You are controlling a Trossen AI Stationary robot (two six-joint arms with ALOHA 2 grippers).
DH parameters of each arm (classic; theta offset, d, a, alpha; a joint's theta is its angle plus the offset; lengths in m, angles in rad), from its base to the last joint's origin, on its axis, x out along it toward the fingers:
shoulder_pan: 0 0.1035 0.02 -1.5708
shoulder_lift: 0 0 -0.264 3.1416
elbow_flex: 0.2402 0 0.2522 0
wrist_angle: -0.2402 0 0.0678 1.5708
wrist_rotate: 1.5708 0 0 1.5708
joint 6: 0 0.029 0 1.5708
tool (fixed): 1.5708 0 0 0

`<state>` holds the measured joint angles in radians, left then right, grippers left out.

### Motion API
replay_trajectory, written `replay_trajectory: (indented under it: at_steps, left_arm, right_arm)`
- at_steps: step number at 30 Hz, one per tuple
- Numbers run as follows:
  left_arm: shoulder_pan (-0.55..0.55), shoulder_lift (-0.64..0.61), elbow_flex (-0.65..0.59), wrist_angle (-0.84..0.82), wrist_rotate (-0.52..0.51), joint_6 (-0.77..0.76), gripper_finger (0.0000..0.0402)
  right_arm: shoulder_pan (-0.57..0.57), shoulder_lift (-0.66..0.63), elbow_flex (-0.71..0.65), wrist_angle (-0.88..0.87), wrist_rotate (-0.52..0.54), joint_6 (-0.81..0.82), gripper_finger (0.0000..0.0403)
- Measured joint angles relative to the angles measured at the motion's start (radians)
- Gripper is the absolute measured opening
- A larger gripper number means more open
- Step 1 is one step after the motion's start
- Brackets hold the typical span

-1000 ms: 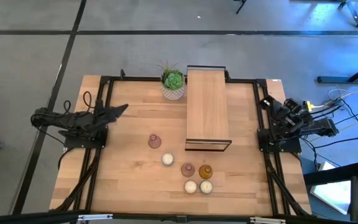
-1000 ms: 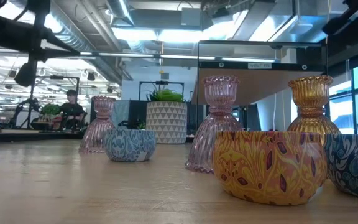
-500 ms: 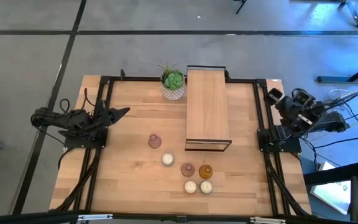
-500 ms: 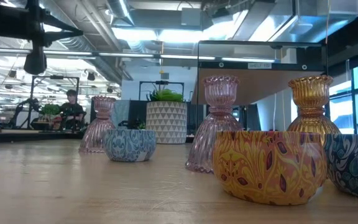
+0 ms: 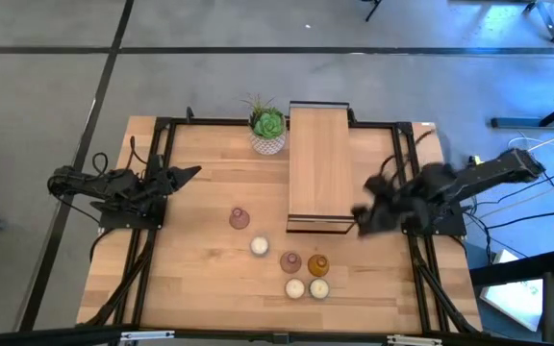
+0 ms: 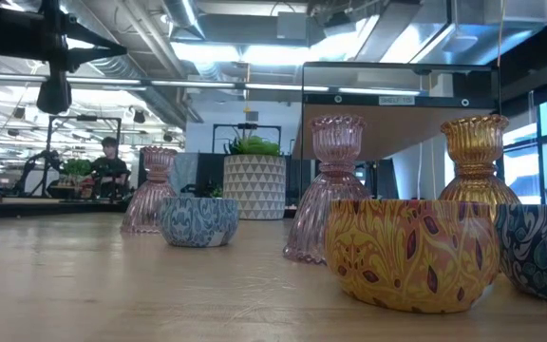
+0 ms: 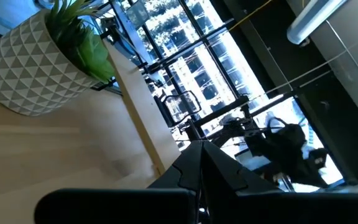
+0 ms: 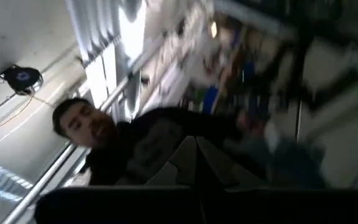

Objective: Pick & Place candle stick holders
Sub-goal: Put the bottom patterned blue scented candle on the shelf

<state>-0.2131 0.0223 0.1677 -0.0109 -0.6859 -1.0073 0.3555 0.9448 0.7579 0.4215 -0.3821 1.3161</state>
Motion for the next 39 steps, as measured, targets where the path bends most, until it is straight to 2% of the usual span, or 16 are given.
replay_trajectory:
  at_steps: [3,6,10,14,17,24,28,33,39]
  left_arm:
    - [-0.001,0.000,0.000,-0.003,0.013,0.000,0.0006]
    - [-0.001,0.000,0.000,-0.019,0.021,0.000,0.0006]
    - [-0.001,0.000,0.000,-0.042,0.020,-0.002,0.0006]
    - [-0.001,0.005,0.000,-0.059,0.019,-0.053,0.0006]
    - [-0.001,0.020,0.000,-0.061,0.019,-0.069,0.0006]
    - [-0.001,0.067,0.001,-0.061,0.011,-0.102,0.0006]
    - [-0.001,0.090,0.001,-0.061,0.028,-0.104,0.0006]
    - [-0.001,0.114,0.001,-0.058,0.038,-0.124,0.0006]
    - [-0.001,0.123,0.001,-0.060,0.080,-0.103,0.0006]
  right_arm:
    - [0.069,0.100,0.035,-0.048,-0.091,0.134,0.0000]
    - [0.144,0.172,0.044,-0.107,-0.115,0.238,0.0000]
    - [0.234,0.249,0.044,-0.315,-0.145,0.345,0.0000]
    - [0.319,0.297,0.044,-0.494,-0.182,0.371,0.0000]
    - [0.357,0.331,0.044,-0.539,-0.120,0.361,0.0000]
    - [0.402,0.427,0.044,-0.560,0.131,0.390,0.0000]
    - [0.399,0.498,0.044,-0.576,0.189,0.426,0.0006]
    - [0.376,0.586,0.049,-0.576,0.198,0.549,0.0053]
    - [0.343,0.671,0.154,-0.653,0.342,0.663,0.0132]
